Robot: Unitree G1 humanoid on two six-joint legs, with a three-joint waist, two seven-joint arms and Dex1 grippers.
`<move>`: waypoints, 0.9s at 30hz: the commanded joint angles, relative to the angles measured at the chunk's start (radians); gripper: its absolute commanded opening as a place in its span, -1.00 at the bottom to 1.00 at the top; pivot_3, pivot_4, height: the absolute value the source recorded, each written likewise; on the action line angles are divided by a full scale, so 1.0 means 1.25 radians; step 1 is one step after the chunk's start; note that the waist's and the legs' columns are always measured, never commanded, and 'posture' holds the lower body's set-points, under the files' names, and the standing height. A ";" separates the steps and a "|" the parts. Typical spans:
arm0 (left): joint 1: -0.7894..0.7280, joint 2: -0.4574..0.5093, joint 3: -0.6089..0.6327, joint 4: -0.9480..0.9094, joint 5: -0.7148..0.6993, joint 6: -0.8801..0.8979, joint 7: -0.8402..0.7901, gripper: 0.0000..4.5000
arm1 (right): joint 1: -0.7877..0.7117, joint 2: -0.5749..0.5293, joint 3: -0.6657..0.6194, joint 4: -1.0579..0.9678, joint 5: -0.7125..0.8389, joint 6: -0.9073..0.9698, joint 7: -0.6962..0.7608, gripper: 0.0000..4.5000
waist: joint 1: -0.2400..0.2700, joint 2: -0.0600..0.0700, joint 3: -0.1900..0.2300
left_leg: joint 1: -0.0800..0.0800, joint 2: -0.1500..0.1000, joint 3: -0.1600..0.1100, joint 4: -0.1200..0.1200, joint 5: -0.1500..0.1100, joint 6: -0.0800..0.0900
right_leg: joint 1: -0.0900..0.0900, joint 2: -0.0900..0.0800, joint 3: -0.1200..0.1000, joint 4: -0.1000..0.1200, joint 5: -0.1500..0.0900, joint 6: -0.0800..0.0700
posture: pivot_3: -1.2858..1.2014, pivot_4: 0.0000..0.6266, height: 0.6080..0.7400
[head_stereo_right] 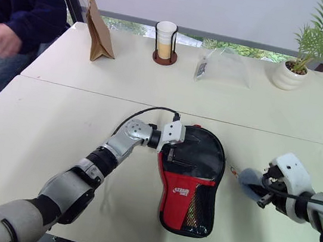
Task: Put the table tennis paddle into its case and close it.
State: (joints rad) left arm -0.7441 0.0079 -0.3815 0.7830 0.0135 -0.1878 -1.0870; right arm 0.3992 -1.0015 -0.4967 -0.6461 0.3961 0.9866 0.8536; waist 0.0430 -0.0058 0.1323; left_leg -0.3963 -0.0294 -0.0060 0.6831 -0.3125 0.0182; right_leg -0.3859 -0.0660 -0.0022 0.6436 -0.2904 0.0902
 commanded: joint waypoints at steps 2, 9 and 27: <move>0.022 0.017 -0.034 0.059 0.059 0.018 0.018 0.95 | 0.080 0.015 -0.073 -0.120 0.041 0.023 0.046 -0.92 | -0.001 -0.001 0.000 | 0.001 0.000 0.000 0.000 0.000 0.000 | 0.001 0.000 0.000 0.000 0.000 0.000 | 0.03 -0.52 1.00; 0.024 0.014 -0.037 0.060 0.060 0.019 0.019 0.95 | 0.149 0.048 -0.105 -0.236 0.100 0.079 0.051 -0.92 | -0.001 -0.001 0.000 | 0.005 0.002 -0.001 -0.001 -0.001 0.001 | 0.008 0.001 -0.001 -0.008 0.000 0.001 | 0.03 -0.52 1.00; 0.013 0.006 -0.035 0.080 0.065 0.015 0.026 0.95 | 0.447 0.037 -0.190 -0.301 -0.018 -0.056 0.167 -0.92 | 0.000 -0.003 -0.002 | 0.005 0.002 -0.002 -0.001 -0.001 0.001 | 0.010 0.001 -0.001 -0.011 0.001 0.002 | 0.03 -0.52 1.00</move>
State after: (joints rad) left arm -0.7530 -0.0026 -0.3831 0.8140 0.0229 -0.1879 -1.0748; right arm 0.9169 -0.9463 -0.6895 -1.0067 0.4021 0.9573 1.0120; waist 0.0426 -0.0102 0.1294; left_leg -0.3903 -0.0264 -0.0080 0.6820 -0.3141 0.0198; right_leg -0.3738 -0.0647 -0.0034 0.6298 -0.2897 0.0928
